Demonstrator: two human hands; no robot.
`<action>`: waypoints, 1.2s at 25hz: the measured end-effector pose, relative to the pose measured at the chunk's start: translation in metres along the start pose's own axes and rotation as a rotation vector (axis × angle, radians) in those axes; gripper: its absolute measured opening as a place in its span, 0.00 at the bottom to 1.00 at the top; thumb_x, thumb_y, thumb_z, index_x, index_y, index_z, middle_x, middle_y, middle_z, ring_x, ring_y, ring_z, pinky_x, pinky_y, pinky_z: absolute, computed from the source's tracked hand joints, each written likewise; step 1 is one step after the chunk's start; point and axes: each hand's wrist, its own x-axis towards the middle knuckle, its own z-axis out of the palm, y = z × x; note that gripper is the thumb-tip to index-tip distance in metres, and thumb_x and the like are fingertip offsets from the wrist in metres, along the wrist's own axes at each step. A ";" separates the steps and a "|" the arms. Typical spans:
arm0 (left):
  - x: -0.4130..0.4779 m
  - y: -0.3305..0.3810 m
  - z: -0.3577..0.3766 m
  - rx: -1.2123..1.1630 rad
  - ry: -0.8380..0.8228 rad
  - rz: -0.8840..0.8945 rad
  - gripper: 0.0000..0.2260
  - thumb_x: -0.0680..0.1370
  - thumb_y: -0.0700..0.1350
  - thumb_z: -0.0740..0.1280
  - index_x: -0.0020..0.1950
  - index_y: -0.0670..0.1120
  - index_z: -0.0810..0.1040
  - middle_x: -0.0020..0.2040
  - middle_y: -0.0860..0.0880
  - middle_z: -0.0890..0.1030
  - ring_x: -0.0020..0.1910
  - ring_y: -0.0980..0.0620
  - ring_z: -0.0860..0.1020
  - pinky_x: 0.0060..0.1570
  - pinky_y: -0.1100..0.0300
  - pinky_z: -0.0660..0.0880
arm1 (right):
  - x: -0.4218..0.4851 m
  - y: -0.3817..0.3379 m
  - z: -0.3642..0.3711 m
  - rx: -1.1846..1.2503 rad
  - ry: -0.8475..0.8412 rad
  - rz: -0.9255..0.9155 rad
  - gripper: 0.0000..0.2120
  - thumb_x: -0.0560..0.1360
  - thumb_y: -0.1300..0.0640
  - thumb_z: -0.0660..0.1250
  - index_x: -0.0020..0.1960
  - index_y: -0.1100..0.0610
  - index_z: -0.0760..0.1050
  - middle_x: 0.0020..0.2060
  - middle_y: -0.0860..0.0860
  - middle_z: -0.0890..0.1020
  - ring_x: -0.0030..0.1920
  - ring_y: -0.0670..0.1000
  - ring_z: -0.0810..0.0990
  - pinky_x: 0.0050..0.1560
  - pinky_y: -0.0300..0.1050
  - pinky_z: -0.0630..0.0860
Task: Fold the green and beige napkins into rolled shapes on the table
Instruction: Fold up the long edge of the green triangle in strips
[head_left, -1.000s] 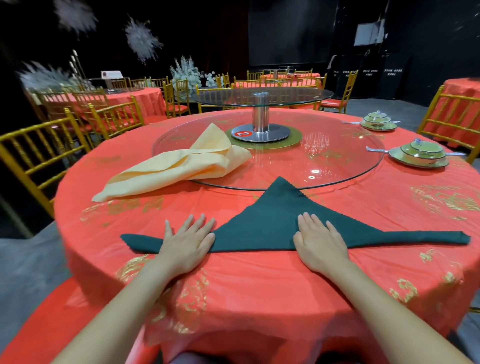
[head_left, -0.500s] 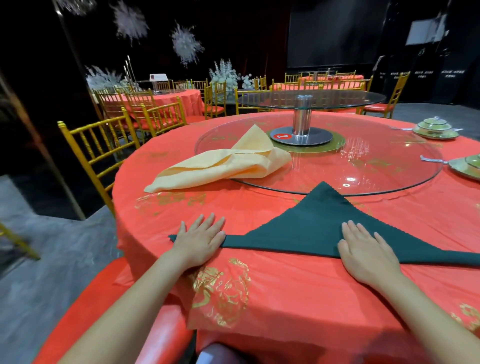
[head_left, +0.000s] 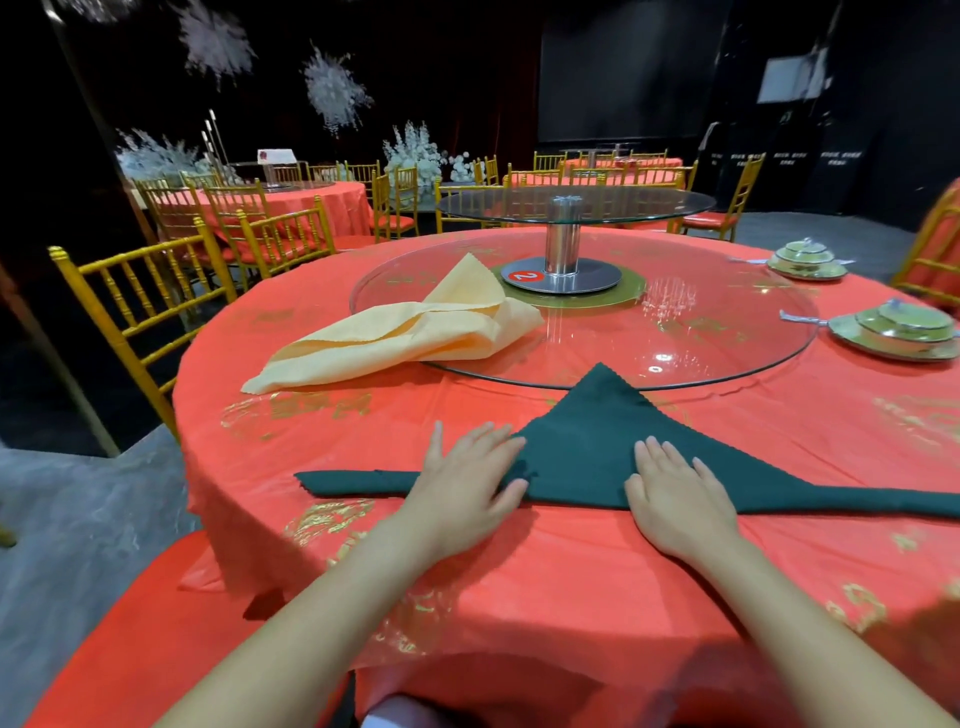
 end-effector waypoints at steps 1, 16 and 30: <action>0.005 0.016 0.004 -0.026 -0.005 0.086 0.22 0.80 0.54 0.56 0.73 0.50 0.62 0.75 0.52 0.62 0.74 0.53 0.58 0.73 0.46 0.50 | 0.000 0.000 0.000 0.002 0.003 -0.003 0.26 0.80 0.51 0.44 0.77 0.56 0.48 0.77 0.50 0.51 0.76 0.48 0.48 0.75 0.49 0.47; 0.026 0.044 0.037 -0.099 0.002 0.137 0.16 0.79 0.54 0.60 0.65 0.52 0.75 0.63 0.55 0.77 0.63 0.53 0.71 0.60 0.58 0.69 | -0.012 0.015 -0.007 0.371 0.189 -0.245 0.27 0.74 0.37 0.48 0.63 0.47 0.76 0.69 0.47 0.71 0.70 0.46 0.65 0.70 0.44 0.55; 0.021 0.048 0.017 -0.014 -0.034 0.161 0.13 0.81 0.49 0.57 0.59 0.52 0.78 0.51 0.50 0.81 0.55 0.49 0.75 0.51 0.53 0.74 | -0.029 0.061 -0.018 -0.003 0.423 -0.467 0.14 0.74 0.46 0.57 0.41 0.48 0.81 0.35 0.43 0.79 0.34 0.49 0.78 0.38 0.45 0.76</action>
